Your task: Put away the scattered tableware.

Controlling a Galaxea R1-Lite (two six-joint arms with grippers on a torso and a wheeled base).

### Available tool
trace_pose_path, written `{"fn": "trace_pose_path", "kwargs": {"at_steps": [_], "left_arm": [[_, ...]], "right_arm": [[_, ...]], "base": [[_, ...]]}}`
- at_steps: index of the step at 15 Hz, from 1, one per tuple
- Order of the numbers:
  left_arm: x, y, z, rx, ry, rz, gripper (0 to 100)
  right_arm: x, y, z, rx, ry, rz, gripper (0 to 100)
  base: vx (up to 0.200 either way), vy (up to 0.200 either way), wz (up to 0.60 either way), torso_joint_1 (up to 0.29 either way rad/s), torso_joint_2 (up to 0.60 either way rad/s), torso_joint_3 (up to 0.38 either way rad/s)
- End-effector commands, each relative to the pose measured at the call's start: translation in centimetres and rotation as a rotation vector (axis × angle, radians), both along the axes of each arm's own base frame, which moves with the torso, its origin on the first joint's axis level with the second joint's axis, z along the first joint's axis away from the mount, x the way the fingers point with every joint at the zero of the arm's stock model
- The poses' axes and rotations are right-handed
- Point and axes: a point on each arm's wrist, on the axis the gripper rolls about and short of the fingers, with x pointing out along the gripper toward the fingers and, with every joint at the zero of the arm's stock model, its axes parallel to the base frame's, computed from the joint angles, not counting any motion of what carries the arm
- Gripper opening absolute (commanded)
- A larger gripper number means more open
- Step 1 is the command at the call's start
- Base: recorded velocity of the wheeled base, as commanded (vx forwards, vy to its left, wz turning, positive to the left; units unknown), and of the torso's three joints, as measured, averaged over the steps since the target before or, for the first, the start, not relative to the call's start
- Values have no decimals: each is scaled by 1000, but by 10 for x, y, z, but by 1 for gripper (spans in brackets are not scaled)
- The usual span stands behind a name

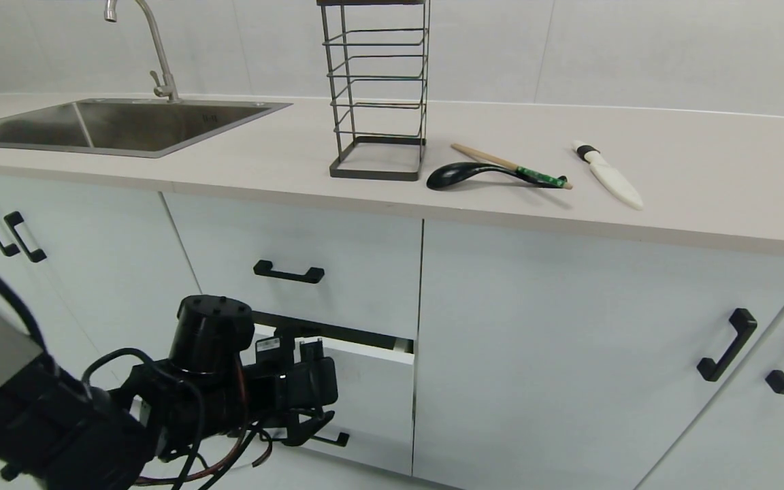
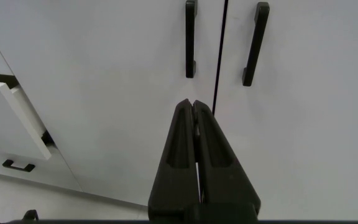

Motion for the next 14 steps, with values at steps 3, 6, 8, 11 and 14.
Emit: {"fn": "trace_pose_path", "kwargs": {"at_steps": [3, 6, 8, 11, 14], "left_arm": [[34, 2, -43, 42, 74, 56, 100], [31, 3, -50, 46, 84, 53, 100], [6, 9, -39, 37, 75, 29, 100], [-44, 26, -9, 7, 34, 4, 100], [-64, 33, 2, 0, 18, -14, 100]], "right_arm": [[0, 0, 0, 0, 2, 1, 0], [0, 0, 0, 0, 2, 1, 0], [0, 0, 0, 0, 2, 1, 0], [0, 0, 0, 0, 2, 1, 0], [0, 0, 0, 0, 3, 1, 0]], "base": [[0, 0, 0, 0, 0, 0], [0, 0, 0, 0, 0, 0], [0, 0, 0, 0, 0, 0], [0, 0, 0, 0, 0, 0], [0, 0, 0, 0, 0, 0]]}}
